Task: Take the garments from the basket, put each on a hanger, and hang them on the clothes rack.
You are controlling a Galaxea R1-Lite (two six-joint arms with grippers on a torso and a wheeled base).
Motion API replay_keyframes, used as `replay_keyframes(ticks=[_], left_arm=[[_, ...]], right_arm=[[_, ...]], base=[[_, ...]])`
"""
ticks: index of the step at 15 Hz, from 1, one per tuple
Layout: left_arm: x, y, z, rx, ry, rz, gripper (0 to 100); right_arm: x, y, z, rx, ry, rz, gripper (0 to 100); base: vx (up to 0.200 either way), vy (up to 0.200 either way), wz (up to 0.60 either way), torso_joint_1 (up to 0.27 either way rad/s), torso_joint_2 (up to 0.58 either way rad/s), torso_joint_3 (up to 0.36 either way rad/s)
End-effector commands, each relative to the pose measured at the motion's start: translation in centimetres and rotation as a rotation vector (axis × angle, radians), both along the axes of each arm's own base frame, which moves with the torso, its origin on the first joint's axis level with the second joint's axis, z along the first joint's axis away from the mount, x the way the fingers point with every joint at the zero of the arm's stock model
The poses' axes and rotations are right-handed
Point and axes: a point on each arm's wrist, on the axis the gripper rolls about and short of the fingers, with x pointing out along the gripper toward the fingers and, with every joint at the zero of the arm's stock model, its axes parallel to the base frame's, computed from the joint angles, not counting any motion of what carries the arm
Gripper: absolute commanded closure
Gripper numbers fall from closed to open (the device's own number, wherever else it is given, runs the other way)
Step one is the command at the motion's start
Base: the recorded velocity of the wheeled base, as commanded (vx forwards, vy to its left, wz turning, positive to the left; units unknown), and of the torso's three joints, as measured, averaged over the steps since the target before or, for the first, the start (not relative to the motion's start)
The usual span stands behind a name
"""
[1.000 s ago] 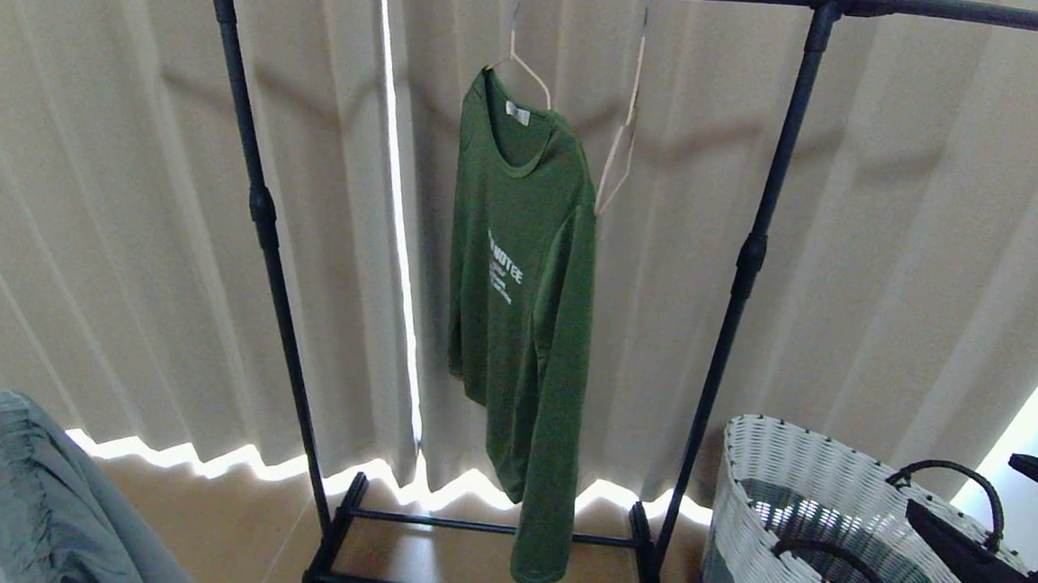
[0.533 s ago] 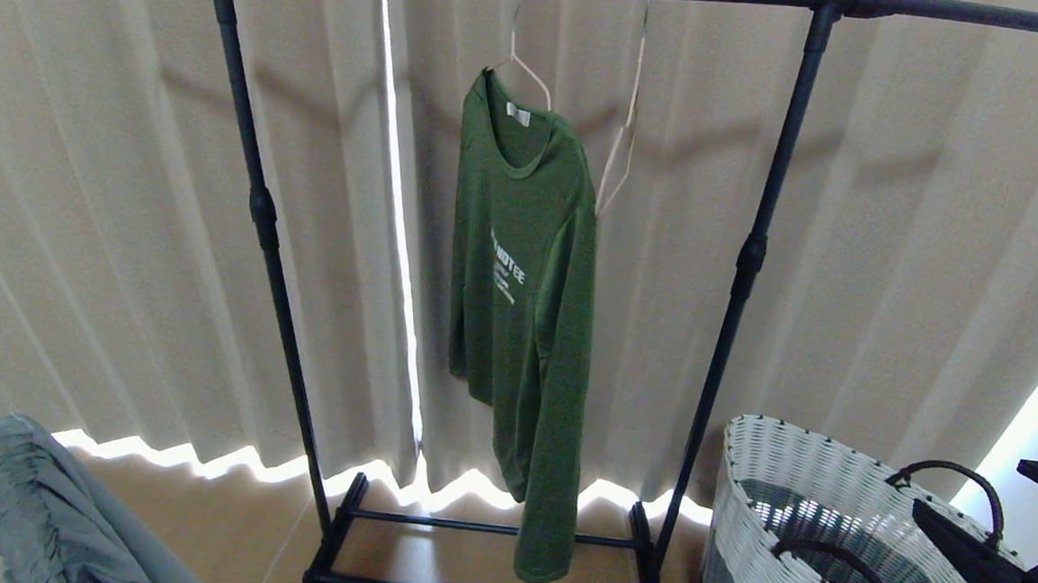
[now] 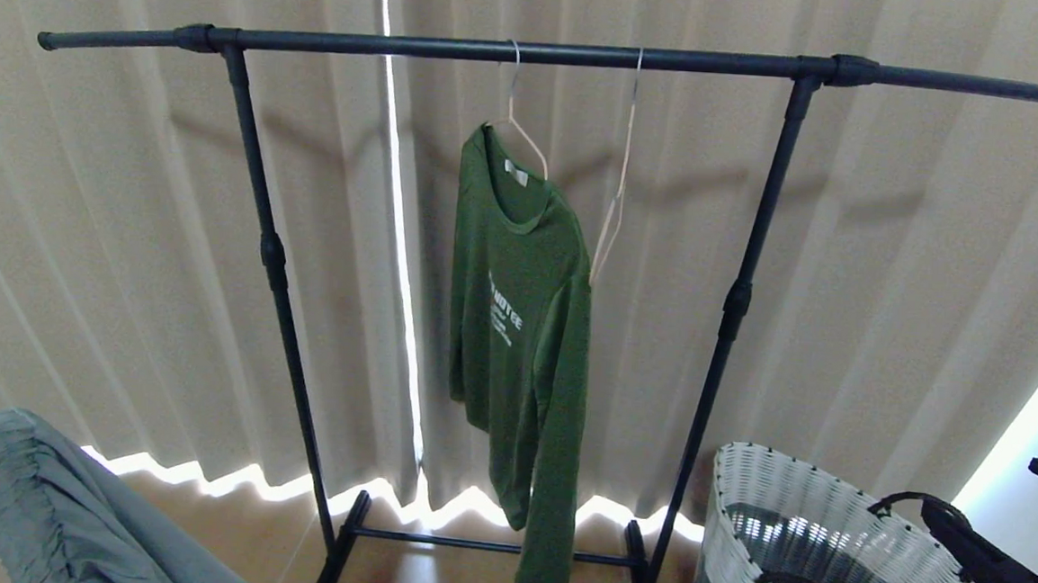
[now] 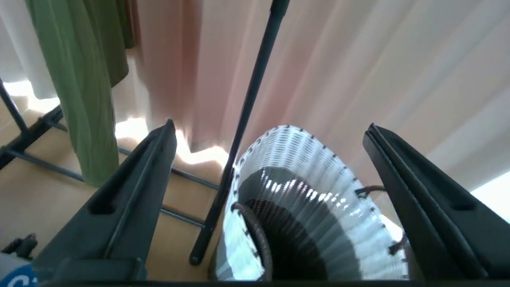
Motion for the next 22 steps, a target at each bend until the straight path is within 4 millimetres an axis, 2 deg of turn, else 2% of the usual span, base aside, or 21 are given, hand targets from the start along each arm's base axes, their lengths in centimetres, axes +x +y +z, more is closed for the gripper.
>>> replay_keyframes(ticks=[1,16,19,22], left_arm=[[-0.01,-0.11,0.04,0.000,-0.002,-0.015,100],[-0.11,-0.15,-0.17,0.000,0.003,-0.021,100],[-0.10,-0.15,-0.04,0.000,-0.002,-0.021,100],[-0.13,-0.15,0.02,0.000,-0.005,-0.021,100]], right_arm=[[-0.06,0.00,0.08,0.000,-0.006,0.001,0],[-0.11,0.00,0.03,-0.002,-0.006,0.001,0],[-0.09,0.00,0.00,-0.002,-0.003,0.001,0],[-0.14,0.00,-0.13,-0.002,0.002,0.002,0]], base=[[0.000,0.000,0.00,0.159,-0.46,-0.286],[0.000,0.000,0.00,0.214,-0.49,-0.281],[0.000,0.000,0.00,0.085,-0.18,-0.092],[0.000,0.200,0.00,0.014,-0.04,-0.014]])
